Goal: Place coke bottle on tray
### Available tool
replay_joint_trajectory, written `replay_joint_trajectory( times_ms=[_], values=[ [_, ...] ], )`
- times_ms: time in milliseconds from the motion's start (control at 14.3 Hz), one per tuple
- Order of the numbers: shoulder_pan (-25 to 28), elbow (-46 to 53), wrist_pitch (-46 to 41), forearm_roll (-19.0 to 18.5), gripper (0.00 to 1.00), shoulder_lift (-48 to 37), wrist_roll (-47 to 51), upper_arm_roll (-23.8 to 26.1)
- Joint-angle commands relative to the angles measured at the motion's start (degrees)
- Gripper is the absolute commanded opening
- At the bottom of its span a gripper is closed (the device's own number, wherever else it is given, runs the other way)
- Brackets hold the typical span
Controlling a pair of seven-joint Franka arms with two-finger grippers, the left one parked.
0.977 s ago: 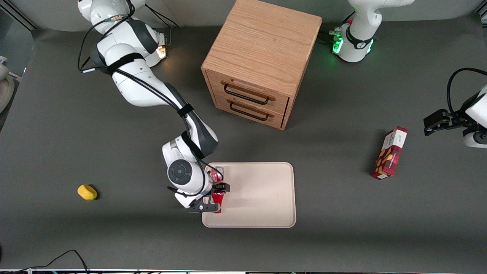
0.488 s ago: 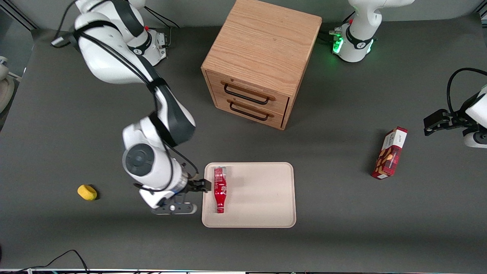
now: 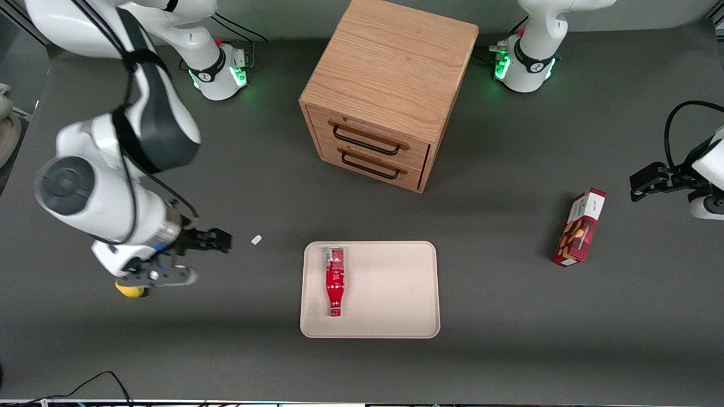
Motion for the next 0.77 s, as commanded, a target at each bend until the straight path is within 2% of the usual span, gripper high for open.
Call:
replay_joint_trajectory(
  times_ms=[0, 209, 419, 558, 698],
  values=[
    [-3.41, -17.66, 3.09, 0.81, 1.0, -14.05, -2.97, -0.31],
    [-3.5, -29.27, 6.61, 0.98, 1.0, -24.17, -5.68, -4.26],
    [-3.5, -35.09, 6.0, 3.35, 1.0, -31.55, -7.98, -8.65],
    [-3.5, -36.77, 4.87, 3.36, 1.0, -34.29, -8.07, -10.24],
    [-3.24, -33.63, 1.8, 3.27, 1.0, -33.6, -7.81, -11.3]
  ],
)
